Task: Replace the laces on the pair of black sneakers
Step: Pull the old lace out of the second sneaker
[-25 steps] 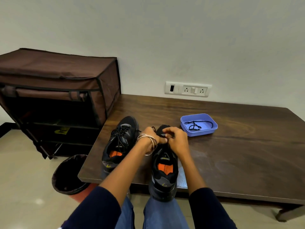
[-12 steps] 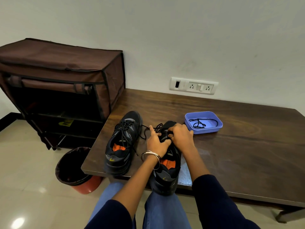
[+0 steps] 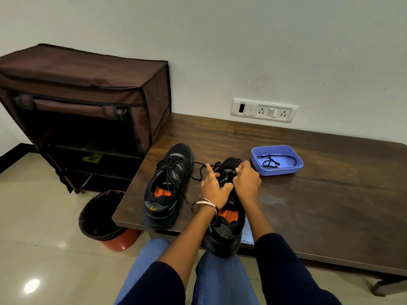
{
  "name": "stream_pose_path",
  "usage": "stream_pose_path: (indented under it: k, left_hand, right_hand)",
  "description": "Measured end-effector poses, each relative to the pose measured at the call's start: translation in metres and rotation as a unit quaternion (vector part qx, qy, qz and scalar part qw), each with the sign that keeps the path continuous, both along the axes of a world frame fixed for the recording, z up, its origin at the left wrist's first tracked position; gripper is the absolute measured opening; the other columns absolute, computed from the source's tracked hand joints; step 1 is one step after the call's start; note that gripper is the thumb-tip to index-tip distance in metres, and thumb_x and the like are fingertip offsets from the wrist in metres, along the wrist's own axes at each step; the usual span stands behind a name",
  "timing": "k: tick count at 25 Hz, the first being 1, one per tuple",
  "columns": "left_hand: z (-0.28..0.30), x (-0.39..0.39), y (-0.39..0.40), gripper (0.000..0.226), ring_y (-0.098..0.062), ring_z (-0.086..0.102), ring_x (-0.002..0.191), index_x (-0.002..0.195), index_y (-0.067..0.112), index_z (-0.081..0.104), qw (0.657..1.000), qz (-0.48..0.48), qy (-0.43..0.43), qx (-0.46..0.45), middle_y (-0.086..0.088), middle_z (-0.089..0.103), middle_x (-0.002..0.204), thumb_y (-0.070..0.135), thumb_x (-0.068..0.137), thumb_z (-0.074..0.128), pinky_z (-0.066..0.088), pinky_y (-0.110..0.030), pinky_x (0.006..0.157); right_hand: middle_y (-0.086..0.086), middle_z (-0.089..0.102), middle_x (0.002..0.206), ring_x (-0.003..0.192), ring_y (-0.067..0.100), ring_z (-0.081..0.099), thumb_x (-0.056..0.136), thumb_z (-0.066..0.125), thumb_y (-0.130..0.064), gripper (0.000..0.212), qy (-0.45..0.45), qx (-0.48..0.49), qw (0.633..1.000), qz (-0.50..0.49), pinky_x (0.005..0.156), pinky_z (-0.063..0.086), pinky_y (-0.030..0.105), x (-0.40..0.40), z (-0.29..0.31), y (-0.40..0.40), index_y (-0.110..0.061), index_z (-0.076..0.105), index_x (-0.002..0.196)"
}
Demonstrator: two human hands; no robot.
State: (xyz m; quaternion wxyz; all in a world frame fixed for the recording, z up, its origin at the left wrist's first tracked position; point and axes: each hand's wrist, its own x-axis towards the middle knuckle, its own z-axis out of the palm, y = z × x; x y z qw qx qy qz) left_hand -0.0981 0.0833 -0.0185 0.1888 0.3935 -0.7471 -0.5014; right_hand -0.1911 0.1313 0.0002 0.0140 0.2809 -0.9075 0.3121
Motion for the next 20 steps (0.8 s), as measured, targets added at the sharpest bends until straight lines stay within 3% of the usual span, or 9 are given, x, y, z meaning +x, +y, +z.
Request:
stream_pose_path:
  k: [3, 7, 10, 13, 16, 18, 20]
  left_hand:
    - [-0.001, 0.0, 0.0, 0.099, -0.031, 0.038, 0.133, 0.153, 0.008, -0.001, 1.0, 0.0, 0.0, -0.007, -0.003, 0.05, 0.138, 0.035, 0.078, 0.057, 0.031, -0.044, 0.111]
    - [-0.003, 0.001, -0.001, 0.092, -0.031, 0.039, 0.131, 0.153, 0.007, 0.002, 1.0, -0.004, -0.006, -0.02, -0.005, 0.049, 0.139, 0.027, 0.084, 0.06, 0.029, -0.038, 0.108]
    - [-0.005, 0.002, -0.001, 0.095, -0.03, 0.041, 0.13, 0.153, 0.009, 0.006, 1.0, -0.015, -0.007, -0.023, -0.005, 0.05, 0.138, 0.038, 0.08, 0.058, 0.031, -0.04, 0.108]
    - [-0.002, 0.007, 0.003, 0.088, -0.024, 0.053, 0.116, 0.152, 0.015, 0.018, 0.998, 0.044, 0.047, 0.007, -0.003, 0.059, 0.122, 0.049, 0.083, 0.06, 0.04, -0.042, 0.102]
    - [0.008, 0.003, -0.012, 0.052, -0.025, 0.054, 0.105, 0.134, 0.019, 0.054, 0.985, 0.106, 0.06, -0.119, -0.005, 0.057, 0.11, 0.039, 0.087, 0.061, 0.043, -0.04, 0.098]
    - [0.022, -0.008, -0.024, 0.037, -0.027, 0.053, 0.104, 0.122, 0.022, 0.065, 0.984, 0.02, 0.006, -0.179, -0.01, 0.057, 0.109, 0.032, 0.086, 0.065, 0.042, -0.035, 0.096]
    - [0.032, -0.021, -0.028, 0.029, -0.028, 0.059, 0.096, 0.112, 0.02, 0.071, 0.98, -0.085, -0.029, -0.176, -0.014, 0.062, 0.101, 0.028, 0.083, 0.07, 0.044, -0.028, 0.085]
  right_hand:
    - [0.015, 0.065, 0.1, 0.096, 0.034, 0.06, 0.093, 0.047, -0.005, 0.011, -0.071, -0.067, 0.992, -0.074, 0.077, 0.039, 0.035, 0.004, 0.0, -0.001, -0.004, 0.055, 0.102]
    - [0.02, 0.06, 0.103, 0.087, 0.03, 0.059, 0.095, 0.045, -0.001, 0.012, -0.157, -0.199, 0.955, -0.157, 0.073, 0.047, 0.037, -0.014, 0.01, 0.009, 0.003, 0.054, 0.102]
    - [0.013, 0.065, 0.097, 0.081, 0.023, 0.056, 0.094, 0.057, -0.01, 0.008, -0.201, -0.232, 0.94, -0.148, 0.072, 0.049, 0.036, -0.022, 0.024, 0.011, -0.005, 0.063, 0.092]
    - [0.008, 0.065, 0.087, 0.074, 0.019, 0.057, 0.09, 0.066, -0.013, 0.01, -0.29, -0.333, 0.879, -0.181, 0.066, 0.056, 0.035, -0.031, 0.036, 0.01, -0.013, 0.065, 0.08]
    - [0.009, 0.063, 0.077, 0.061, 0.013, 0.056, 0.093, 0.058, -0.002, 0.017, -0.365, -0.364, 0.853, -0.08, 0.051, 0.049, 0.022, -0.025, 0.049, 0.011, -0.01, 0.062, 0.08]
    - [0.006, 0.063, 0.071, 0.059, 0.011, 0.057, 0.094, 0.056, -0.001, 0.016, -0.364, -0.329, 0.871, 0.017, 0.055, 0.049, 0.021, -0.017, 0.057, 0.012, -0.008, 0.063, 0.081]
    - [0.005, 0.063, 0.07, 0.059, 0.01, 0.059, 0.094, 0.057, -0.001, 0.015, -0.355, -0.299, 0.881, 0.094, 0.056, 0.049, 0.02, -0.012, 0.064, 0.012, -0.008, 0.065, 0.083]
